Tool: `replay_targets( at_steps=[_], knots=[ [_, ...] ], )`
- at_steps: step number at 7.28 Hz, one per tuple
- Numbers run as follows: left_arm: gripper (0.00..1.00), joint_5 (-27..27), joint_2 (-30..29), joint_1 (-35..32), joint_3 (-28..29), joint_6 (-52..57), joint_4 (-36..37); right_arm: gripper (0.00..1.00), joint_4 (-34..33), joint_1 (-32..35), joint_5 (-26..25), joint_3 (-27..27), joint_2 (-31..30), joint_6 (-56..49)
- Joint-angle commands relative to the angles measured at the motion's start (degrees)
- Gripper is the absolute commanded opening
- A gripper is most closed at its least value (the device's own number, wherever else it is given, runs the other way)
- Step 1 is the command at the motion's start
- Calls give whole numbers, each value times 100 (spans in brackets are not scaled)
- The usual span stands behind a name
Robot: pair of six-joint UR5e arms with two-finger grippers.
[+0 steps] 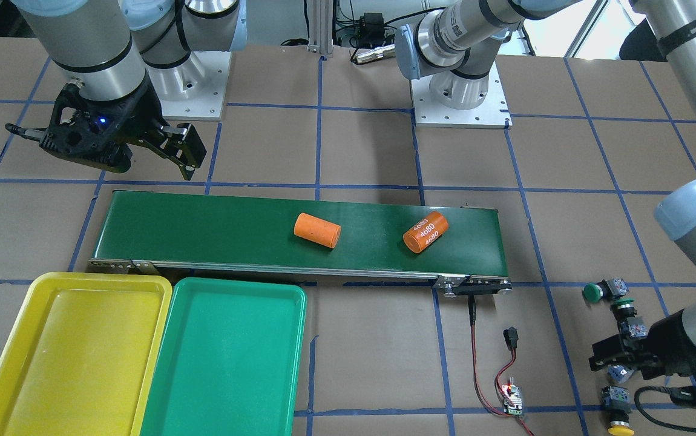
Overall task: Sort buttons by color to trays
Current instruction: 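Grasp the yellow-capped push button with the left gripper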
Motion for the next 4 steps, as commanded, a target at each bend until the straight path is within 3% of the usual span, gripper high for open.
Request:
replay_targets(
  at_steps=[1, 4],
  knots=[
    [100, 308, -802, 17, 679, -632, 4, 100, -7, -3, 3, 30, 1, -6],
    [100, 326, -1103, 17, 804, -995, -32, 100, 2, -3, 3, 30, -8, -6]
  ],
)
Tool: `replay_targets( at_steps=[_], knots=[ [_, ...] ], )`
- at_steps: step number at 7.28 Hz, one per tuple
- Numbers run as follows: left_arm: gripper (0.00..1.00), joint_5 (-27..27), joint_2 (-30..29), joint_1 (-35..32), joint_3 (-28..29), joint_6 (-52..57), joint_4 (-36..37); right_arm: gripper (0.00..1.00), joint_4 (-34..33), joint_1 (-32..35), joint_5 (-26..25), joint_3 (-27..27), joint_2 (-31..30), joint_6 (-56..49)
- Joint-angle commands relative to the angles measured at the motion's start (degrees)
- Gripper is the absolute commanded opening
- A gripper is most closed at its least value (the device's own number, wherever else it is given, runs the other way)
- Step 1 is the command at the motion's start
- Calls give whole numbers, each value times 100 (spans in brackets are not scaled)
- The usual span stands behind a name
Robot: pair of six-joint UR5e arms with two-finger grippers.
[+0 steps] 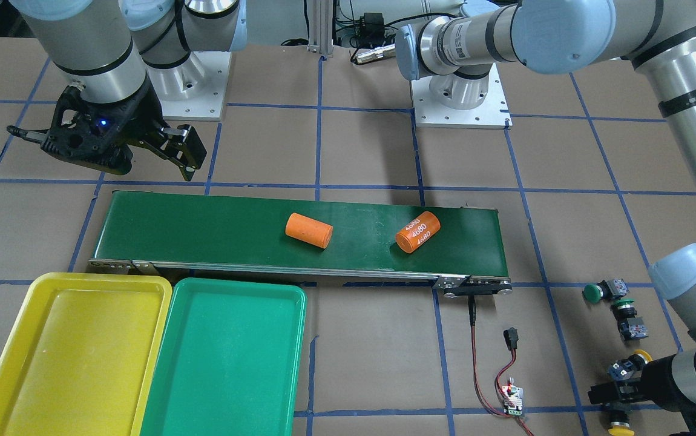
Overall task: Sort buttons by color to trays
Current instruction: 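Grasp the yellow-capped push button with the left gripper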
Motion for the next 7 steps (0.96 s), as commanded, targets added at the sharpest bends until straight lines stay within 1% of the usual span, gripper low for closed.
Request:
replay_targets(
  at_steps=[1, 2, 3, 4, 6, 7],
  knots=[
    [95, 5, -125, 9, 63, -11, 53, 100, 1, 0, 2, 1, -2, 0],
    [90, -4, -221, 44, 72, -2, 54, 100, 1, 0, 2, 1, 7, 0],
    [79, 22, -256, 105, 98, 7, 62, 100, 1, 0, 2, 1, -1, 0],
    [47, 222, -239, 97, 142, 7, 28, 100, 1, 0, 2, 1, -2, 0],
    [1, 224, -99, 88, 151, 7, -121, 100, 1, 0, 2, 1, -2, 0],
    [0, 224, -38, 62, 151, 33, -244, 100, 1, 0, 2, 1, -2, 0]
  ],
)
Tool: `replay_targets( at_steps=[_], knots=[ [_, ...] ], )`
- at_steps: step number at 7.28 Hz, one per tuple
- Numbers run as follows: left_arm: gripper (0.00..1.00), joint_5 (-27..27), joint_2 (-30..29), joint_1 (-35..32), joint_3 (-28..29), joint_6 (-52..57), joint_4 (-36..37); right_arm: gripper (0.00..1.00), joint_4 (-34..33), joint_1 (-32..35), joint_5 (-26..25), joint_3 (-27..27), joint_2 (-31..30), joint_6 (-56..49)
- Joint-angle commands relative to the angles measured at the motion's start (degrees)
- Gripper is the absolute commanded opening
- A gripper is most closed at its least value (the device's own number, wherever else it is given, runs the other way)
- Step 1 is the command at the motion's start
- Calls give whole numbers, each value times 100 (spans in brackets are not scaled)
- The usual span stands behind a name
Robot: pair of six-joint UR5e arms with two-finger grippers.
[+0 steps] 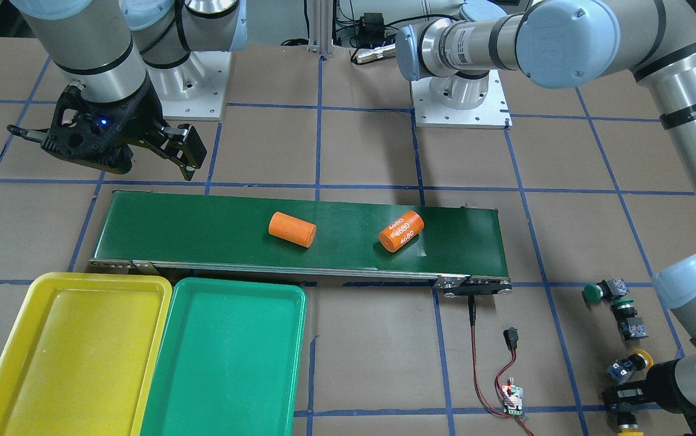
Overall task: Sort buttons by color to trays
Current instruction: 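Grasp the yellow-capped push button with the left gripper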
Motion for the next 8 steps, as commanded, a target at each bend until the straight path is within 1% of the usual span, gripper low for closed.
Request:
replay_targets(
  at_steps=[1, 2, 3, 4, 5, 6, 7, 8],
  knots=[
    [0, 0, 219, -109, -11, 2, -394, 100, 0, 0, 0, 0, 0, 0],
    [0, -131, 595, -232, -90, -137, -1076, 100, 0, 0, 0, 0, 0, 0],
    [0, -280, 1086, -538, -334, -504, -1404, 100, 0, 0, 0, 0, 9, 0],
    [0, -325, 1674, -810, -1015, -899, -1434, 100, 0, 0, 0, 0, 9, 0],
    [0, -326, 2306, -891, -1997, -990, -1234, 100, 0, 0, 0, 0, 9, 0],
    [0, -326, 2843, -918, -2946, -1069, -379, 100, 0, 0, 0, 0, 9, 0],
    [0, -308, 3370, -1014, -3713, -1218, -84, 100, 0, 0, 0, 0, 9, 0],
    [0, -265, 3802, -1172, -4295, -1646, 137, 100, 0, 0, 0, 0, 9, 0]
  ],
)
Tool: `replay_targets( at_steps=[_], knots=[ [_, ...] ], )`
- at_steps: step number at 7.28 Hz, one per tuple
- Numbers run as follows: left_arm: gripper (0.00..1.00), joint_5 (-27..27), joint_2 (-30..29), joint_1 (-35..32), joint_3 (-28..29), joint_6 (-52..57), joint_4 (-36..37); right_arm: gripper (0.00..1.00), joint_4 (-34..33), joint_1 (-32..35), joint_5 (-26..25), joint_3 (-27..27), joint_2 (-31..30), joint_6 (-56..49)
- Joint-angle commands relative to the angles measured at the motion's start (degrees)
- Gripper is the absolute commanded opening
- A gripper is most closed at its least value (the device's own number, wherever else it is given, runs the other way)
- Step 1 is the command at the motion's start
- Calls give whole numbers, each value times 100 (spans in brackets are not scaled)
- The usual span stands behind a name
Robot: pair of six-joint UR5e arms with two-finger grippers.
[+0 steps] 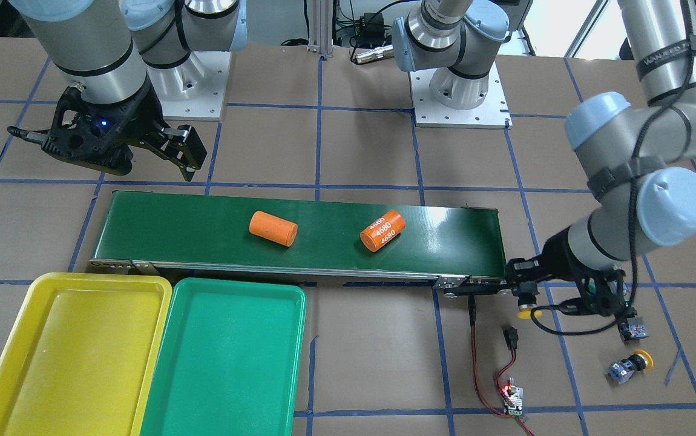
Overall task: Sort buttons by color to trays
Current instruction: 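Place the yellow-capped button on the belt and release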
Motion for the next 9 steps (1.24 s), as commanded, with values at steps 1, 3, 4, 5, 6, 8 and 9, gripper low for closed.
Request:
replay_targets(
  at_steps=[1, 3, 4, 5, 6, 8, 9],
  knots=[
    [0, 56, 912, -471, -1406, -638, 791, 100, 0, 0, 0, 9, 0, 0],
    [0, 65, 1142, -702, -2243, -1235, 1828, 100, 0, 0, 0, 0, 0, 0],
    [0, 65, 1265, -703, -2394, -1247, 1824, 100, 0, 0, 0, 0, -8, 0],
    [9, 74, 1336, -703, -2553, -1282, 1806, 100, 0, 0, 0, 9, 0, 0],
    [34, 39, 1354, -703, -2641, -1213, 1806, 100, 0, 0, 0, 9, 0, 0],
    [100, 56, 1346, -642, -2572, -1099, 1806, 100, 0, 0, 0, 9, 0, 0],
    [100, 56, 1337, -546, -2258, -1037, 1467, 100, 0, 0, 0, 35, -8, 0]
  ],
)
